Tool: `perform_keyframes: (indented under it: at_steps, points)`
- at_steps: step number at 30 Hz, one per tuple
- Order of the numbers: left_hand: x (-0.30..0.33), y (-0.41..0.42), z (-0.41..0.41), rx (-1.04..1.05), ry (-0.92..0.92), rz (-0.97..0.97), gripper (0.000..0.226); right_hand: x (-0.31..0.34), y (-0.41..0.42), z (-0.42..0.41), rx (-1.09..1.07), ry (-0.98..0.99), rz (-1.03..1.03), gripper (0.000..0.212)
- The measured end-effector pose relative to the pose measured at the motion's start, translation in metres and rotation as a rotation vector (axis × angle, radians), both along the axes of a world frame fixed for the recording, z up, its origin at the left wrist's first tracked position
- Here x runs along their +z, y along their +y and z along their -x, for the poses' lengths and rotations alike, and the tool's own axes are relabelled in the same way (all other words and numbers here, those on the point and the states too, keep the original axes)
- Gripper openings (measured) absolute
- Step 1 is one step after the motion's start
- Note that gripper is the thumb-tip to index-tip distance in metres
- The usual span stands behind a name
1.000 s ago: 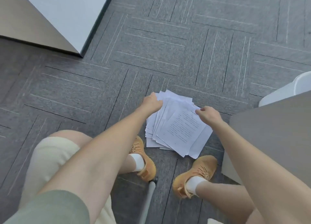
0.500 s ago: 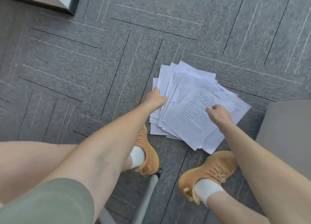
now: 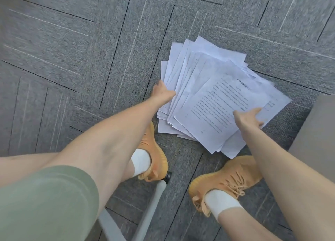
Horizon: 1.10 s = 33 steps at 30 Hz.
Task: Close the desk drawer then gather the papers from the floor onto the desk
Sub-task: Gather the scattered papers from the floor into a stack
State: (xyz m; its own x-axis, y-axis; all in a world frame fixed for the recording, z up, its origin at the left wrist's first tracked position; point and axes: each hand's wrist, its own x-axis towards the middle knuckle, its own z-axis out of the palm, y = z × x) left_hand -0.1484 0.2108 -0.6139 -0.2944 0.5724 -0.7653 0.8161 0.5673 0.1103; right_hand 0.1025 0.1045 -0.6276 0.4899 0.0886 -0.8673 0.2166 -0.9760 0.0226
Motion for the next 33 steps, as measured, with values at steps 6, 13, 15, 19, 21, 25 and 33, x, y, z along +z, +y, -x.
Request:
perform_keyframes:
  at_steps: [6, 13, 15, 19, 21, 25, 33]
  points:
    - [-0.017, -0.005, -0.003, 0.002, 0.085, -0.054, 0.08, -0.011, -0.004, 0.015, 0.052, 0.018, -0.054, 0.094]
    - [-0.022, -0.005, -0.003, 0.046, 0.051, -0.089, 0.067, -0.011, -0.003, 0.024, 0.279, 0.063, -0.266, 0.094]
    - [-0.022, -0.006, -0.002, 0.054, 0.03, -0.115, 0.067, -0.009, 0.002, 0.027, 0.349, 0.09, -0.349, 0.093]
    - [-0.02, -0.005, -0.004, 0.035, -0.007, -0.148, 0.069, -0.007, 0.007, 0.029, 0.375, 0.026, -0.407, 0.085]
    - [-0.02, -0.004, -0.004, 0.063, -0.019, -0.147, 0.067, -0.007, 0.005, 0.025, 0.324, -0.092, -0.348, 0.084]
    - [-0.021, -0.005, -0.005, 0.082, -0.091, -0.151, 0.061, -0.013, -0.006, 0.019, 0.222, -0.049, -0.263, 0.093]
    - [-0.023, -0.019, -0.047, 0.139, -0.365, -0.077, 0.051, -0.012, -0.012, 0.017, 0.161, -0.052, -0.337, 0.098]
